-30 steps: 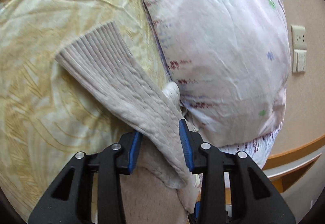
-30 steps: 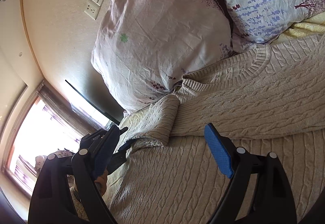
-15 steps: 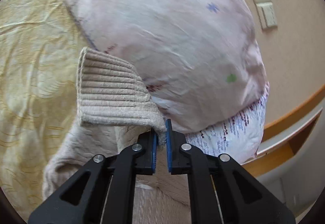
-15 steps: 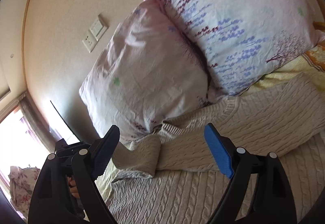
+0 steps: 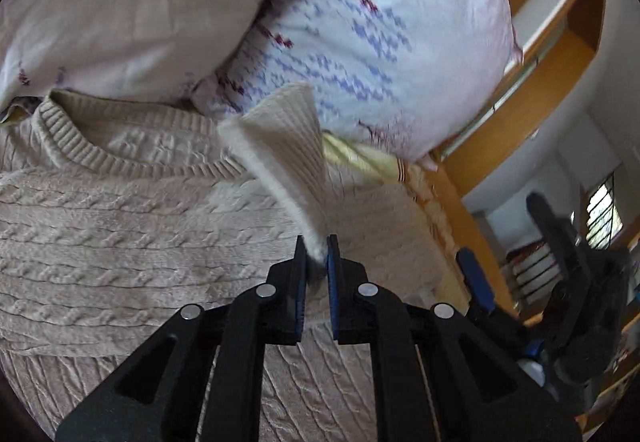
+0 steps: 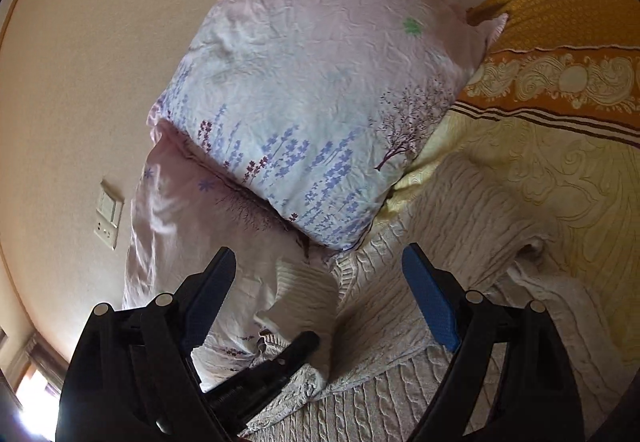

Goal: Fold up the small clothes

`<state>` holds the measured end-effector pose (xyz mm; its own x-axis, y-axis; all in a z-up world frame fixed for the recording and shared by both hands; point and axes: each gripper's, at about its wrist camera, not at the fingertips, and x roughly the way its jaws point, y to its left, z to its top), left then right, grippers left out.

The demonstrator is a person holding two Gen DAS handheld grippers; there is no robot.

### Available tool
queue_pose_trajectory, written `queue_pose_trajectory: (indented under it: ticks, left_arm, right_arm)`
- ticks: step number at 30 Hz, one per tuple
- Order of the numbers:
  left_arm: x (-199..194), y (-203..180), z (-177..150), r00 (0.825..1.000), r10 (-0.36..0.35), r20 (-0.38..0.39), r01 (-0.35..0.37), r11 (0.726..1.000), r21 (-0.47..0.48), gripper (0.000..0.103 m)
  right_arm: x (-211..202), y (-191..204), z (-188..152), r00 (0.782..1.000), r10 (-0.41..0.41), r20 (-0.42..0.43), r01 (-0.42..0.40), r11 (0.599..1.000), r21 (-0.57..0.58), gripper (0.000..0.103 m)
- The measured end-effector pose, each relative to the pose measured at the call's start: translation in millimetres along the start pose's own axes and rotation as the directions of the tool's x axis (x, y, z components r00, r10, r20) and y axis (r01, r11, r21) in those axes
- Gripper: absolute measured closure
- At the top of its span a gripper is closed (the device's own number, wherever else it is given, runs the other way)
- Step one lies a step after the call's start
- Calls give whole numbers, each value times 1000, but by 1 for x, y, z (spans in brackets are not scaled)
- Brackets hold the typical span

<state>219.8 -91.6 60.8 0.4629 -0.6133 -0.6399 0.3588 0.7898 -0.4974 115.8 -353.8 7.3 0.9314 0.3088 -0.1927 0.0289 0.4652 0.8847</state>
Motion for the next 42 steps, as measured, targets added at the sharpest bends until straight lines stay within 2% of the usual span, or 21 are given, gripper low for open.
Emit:
queue_pose_trajectory:
  ticks: [3, 5, 7, 9, 11, 14, 18, 21, 24, 25, 28, 31, 36, 40, 42]
  left_arm:
    - [9, -1, -6, 999, 0, -39, 0, 1000, 6, 78]
    - [1, 9, -11, 999, -15, -32, 14, 999, -36, 65]
    - [-17, 21, -15, 1000, -11, -18, 10, 998, -62, 58]
    - [-35, 30, -19, 1000, 23, -1, -23, 998, -66, 53]
    - [-56, 40, -24, 997, 75, 18, -74, 996, -58, 47]
    - [-91, 63, -43, 982, 188, 35, -186, 981, -47, 44]
    - [-139, 99, -72, 944, 327, 43, -323, 942, -93, 44]
    - [-170, 125, -92, 923, 381, 47, -370, 916, -152, 43]
    - [-192, 145, -108, 911, 410, 43, -394, 897, -201, 42]
    - [-197, 149, -112, 908, 416, 41, -400, 893, -208, 42]
    - [-208, 156, -122, 901, 432, 34, -414, 882, -225, 40]
    - [-212, 157, -127, 904, 426, 35, -407, 883, -234, 37]
    - [-210, 155, -133, 905, 424, 24, -410, 888, -211, 32]
    - [-207, 152, -134, 905, 424, 28, -411, 889, -202, 31]
    - [-206, 151, -135, 905, 424, 27, -410, 889, -202, 31]
  right_arm:
    - [6, -6, 3, 999, -14, -29, 15, 1000, 21, 16]
    - [10, -8, 3, 998, -33, -49, 34, 999, 15, 16]
    - [17, -9, 2, 994, -64, -86, 64, 998, 1, 17]
    - [24, -13, -1, 988, -85, -128, 86, 996, 3, 22]
    - [31, -16, -3, 980, -114, -166, 115, 993, -1, 33]
    - [37, -17, -6, 968, -156, -195, 155, 988, -22, 40]
    - [45, -18, -11, 950, -216, -225, 207, 976, -66, 47]
    - [55, -21, -16, 924, -275, -264, 255, 961, -107, 54]
    - [59, -21, -20, 907, -325, -267, 291, 943, -159, 67]
    - [60, -21, -21, 899, -347, -267, 306, 934, -183, 76]
    - [61, -22, -22, 889, -381, -254, 333, 919, -212, 84]
    - [56, -23, -18, 890, -398, -225, 357, 912, -200, 85]
    - [62, -12, -26, 873, -441, -209, 369, 877, -307, 85]
    - [59, -18, -22, 883, -419, -212, 358, 893, -271, 95]
    - [57, -21, -20, 886, -420, -196, 370, 896, -247, 97]
